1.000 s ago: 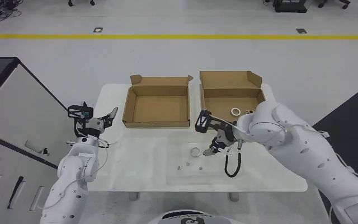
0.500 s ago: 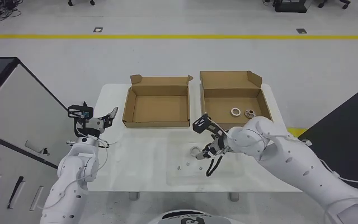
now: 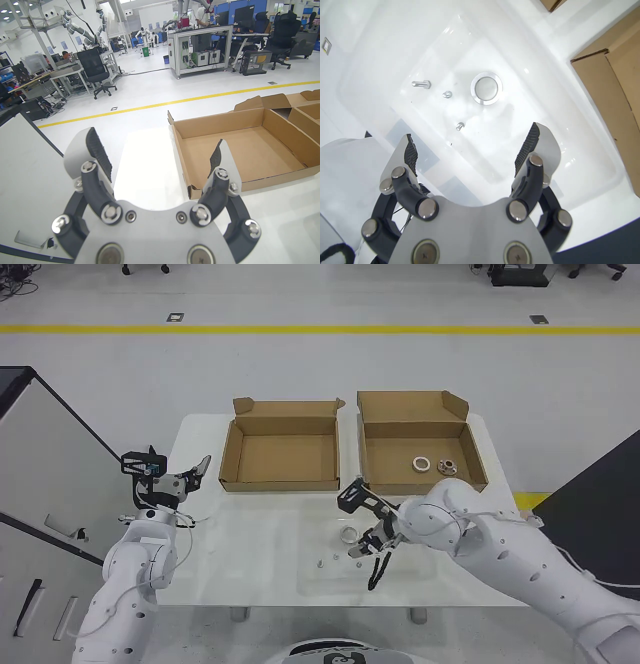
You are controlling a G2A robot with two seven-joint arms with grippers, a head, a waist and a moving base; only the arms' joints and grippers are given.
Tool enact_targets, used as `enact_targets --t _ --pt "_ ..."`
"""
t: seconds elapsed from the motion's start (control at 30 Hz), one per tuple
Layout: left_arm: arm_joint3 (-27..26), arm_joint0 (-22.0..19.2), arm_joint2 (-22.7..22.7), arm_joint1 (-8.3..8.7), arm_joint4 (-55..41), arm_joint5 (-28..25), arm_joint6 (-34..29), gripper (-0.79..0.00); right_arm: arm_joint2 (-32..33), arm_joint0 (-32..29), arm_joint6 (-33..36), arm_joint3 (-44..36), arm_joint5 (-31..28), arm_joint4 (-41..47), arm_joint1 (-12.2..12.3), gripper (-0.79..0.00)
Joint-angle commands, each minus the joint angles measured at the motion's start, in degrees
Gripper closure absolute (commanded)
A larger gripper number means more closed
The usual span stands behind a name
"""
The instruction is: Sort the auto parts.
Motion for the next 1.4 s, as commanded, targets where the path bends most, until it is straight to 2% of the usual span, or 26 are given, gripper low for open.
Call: enact_targets --t 0.0,0.1,0.13,0.2,0.4,0.5,0.53,0.63,0.73,0.83,1.37 --pt "0.0 0.0 0.0 0.0 0.0 0.0 0.0 -0.785 -1.29 0.73 -0.17 1.45 0.36 -0.31 -0.64 -0.785" --pt "0.0 0.0 0.0 0.0 0.0 0.0 0.0 -0.785 -3.48 1.59 -0.78 3.32 1.45 -1.3 -1.74 -0.767" --pt "0.0 0.0 0.0 0.0 0.0 0.0 0.0 -0.785 -4.16 1.83 -1.08 3.95 1.64 -1.69 -2.09 -0.696" --pt "0.0 0.0 0.0 0.0 0.0 0.0 0.0 -0.785 -5.42 2.26 -1.78 4.88 1.61 -2.49 -2.76 -0.653" --pt "0.0 0.0 0.0 0.0 0.0 0.0 0.0 -0.785 -7.6 2.21 -6.0 5.81 1.53 -7.72 -3.91 -0.622" --pt "0.0 0.0 0.0 0.0 0.0 0.0 0.0 -0.785 -7.69 1.2 -8.05 5.34 2.06 -10.26 -3.97 -0.551" --pt "0.0 0.0 0.0 0.0 0.0 0.0 0.0 -0.785 -7.59 0.79 -8.68 5.16 2.12 -10.94 -3.94 -0.499" --pt "0.0 0.0 0.0 0.0 0.0 0.0 0.0 -0.785 -7.07 -0.36 -9.23 4.94 2.81 -12.58 -3.77 -0.446" --pt "0.0 0.0 0.0 0.0 0.0 0.0 0.0 -0.785 -6.58 -1.22 -8.95 4.76 3.42 -13.66 -3.68 -0.44" --pt "0.0 0.0 0.0 0.0 0.0 0.0 0.0 -0.785 -6.17 -1.84 -8.85 4.94 3.74 -14.61 -3.7 -0.391" --pt "0.0 0.0 0.0 0.0 0.0 0.0 0.0 -0.785 -6.06 -3.18 -9.42 5.92 4.84 -19.57 -5.13 -0.336"
